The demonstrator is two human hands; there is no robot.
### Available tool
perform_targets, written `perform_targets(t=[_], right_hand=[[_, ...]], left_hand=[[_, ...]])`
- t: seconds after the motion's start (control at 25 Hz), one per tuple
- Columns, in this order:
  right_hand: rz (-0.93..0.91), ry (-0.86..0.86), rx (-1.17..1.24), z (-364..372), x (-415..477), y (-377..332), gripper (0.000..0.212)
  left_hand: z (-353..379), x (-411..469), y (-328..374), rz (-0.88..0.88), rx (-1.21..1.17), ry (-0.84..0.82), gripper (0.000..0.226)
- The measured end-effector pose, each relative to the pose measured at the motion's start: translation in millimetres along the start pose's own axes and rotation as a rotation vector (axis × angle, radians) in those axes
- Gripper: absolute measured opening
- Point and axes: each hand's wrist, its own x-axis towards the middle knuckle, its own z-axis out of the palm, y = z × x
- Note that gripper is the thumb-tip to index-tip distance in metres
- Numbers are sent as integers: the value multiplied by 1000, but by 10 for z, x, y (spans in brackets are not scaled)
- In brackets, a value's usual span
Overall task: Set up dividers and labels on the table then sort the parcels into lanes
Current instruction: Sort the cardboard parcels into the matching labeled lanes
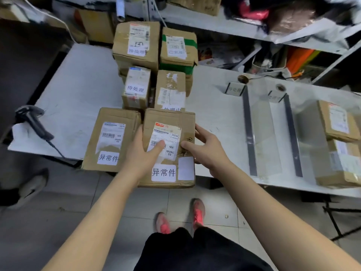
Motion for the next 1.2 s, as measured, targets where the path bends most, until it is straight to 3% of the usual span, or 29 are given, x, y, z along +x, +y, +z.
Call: perform_targets(t=[0.28,0.48,0.64,0.8,0.92,1.2], right_hand=[[-83,120,162,-620,-236,-196,61],[-155,273,229,-1338,-445,-152,66],[-201,362,278,-2119,-679,46,66],[-214,408,307,-3041,-933,360,50],[-235,452,287,-3818,-1092,622,60],[-227,512,255,-5401,-1325,968,58]], left_hand=[[229,96,546,160,105,-102,64],[820,10,1113,268,177,-123,38],[1526,-160,1541,345,200,-187,55],[2438,-413,1915,395,232,-213,53],[3195,-586,2202,390,224,-257,52],[4724,-867,2818,378,136,-336,36]])
